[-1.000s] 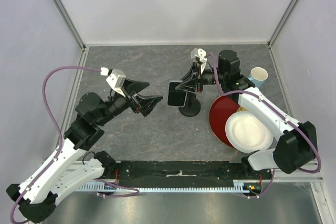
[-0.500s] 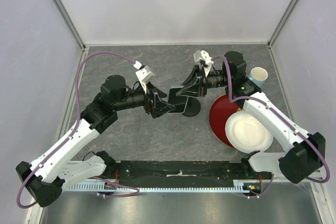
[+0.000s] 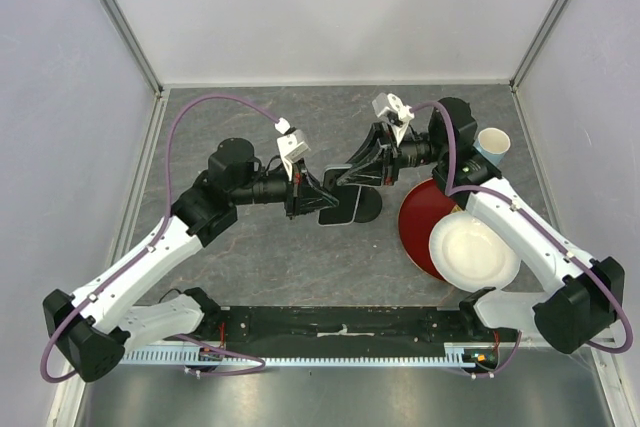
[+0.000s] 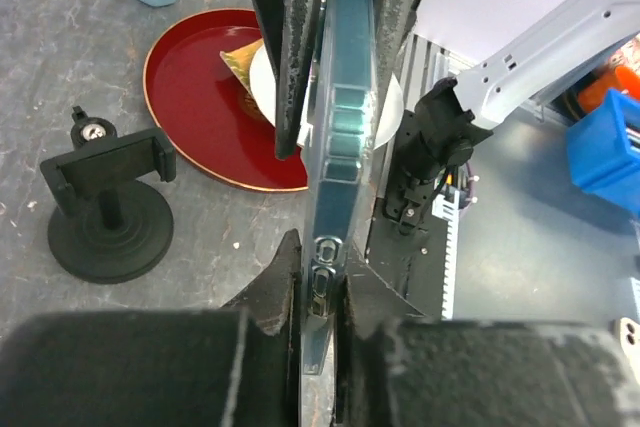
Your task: Place the phone on the phone stand
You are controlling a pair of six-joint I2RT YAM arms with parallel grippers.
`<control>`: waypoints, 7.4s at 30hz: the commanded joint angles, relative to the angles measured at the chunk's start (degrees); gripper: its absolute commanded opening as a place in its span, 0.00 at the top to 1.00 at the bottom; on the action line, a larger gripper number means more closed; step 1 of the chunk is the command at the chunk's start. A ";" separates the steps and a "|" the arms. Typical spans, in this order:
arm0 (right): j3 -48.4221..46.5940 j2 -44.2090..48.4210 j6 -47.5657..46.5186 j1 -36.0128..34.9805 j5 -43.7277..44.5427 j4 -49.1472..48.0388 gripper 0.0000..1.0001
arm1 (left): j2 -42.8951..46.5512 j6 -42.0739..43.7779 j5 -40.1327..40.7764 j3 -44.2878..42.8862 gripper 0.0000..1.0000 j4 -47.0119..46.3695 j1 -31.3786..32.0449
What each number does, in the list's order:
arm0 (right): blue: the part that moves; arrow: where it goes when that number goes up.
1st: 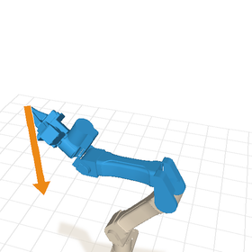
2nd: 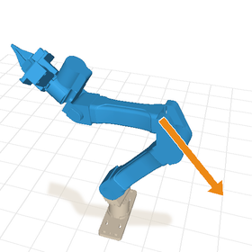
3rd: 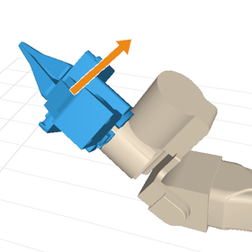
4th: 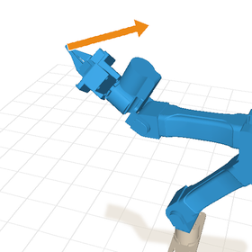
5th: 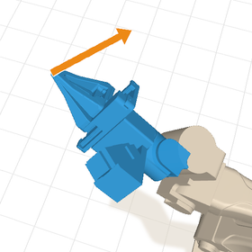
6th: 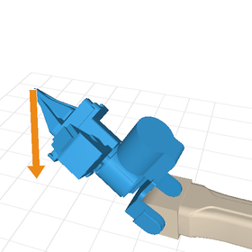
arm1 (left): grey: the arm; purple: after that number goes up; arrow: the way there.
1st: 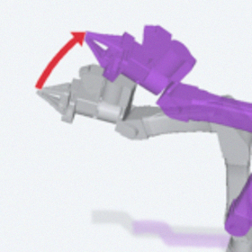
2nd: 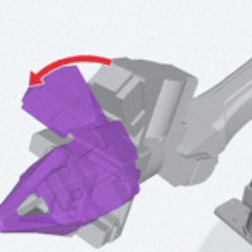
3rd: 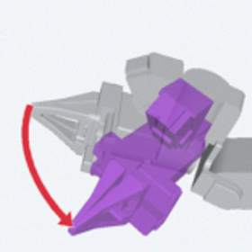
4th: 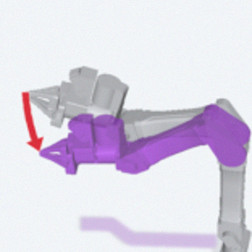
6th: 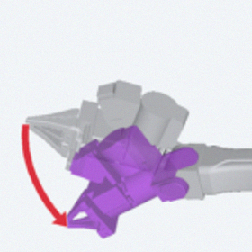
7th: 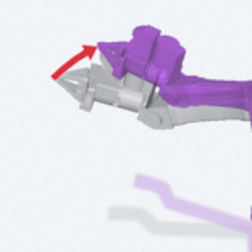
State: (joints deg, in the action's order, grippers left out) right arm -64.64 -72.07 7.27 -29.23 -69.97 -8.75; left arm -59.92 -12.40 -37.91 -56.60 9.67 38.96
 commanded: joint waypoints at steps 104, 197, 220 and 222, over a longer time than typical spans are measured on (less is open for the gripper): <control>4.08 2.54 11.94 -9.97 68.98 18.93 0.02 | 22.03 -4.65 40.54 -5.30 0.98 17.23 -0.29; 6.98 0.35 3.81 -16.38 77.00 21.85 0.65 | 5.60 -4.48 -6.48 2.28 0.98 -22.95 -15.84; 6.02 -0.35 4.07 -16.47 79.29 22.99 0.66 | 1.04 -7.37 -9.20 2.99 0.98 -24.70 -14.53; 6.28 -0.44 4.07 -16.38 79.55 22.64 0.66 | 0.51 -8.16 -9.99 3.16 0.98 -25.75 -14.26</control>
State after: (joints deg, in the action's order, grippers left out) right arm -56.36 -72.05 10.74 -45.52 9.10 14.94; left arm -58.92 -18.85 -45.76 -52.75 -10.24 24.21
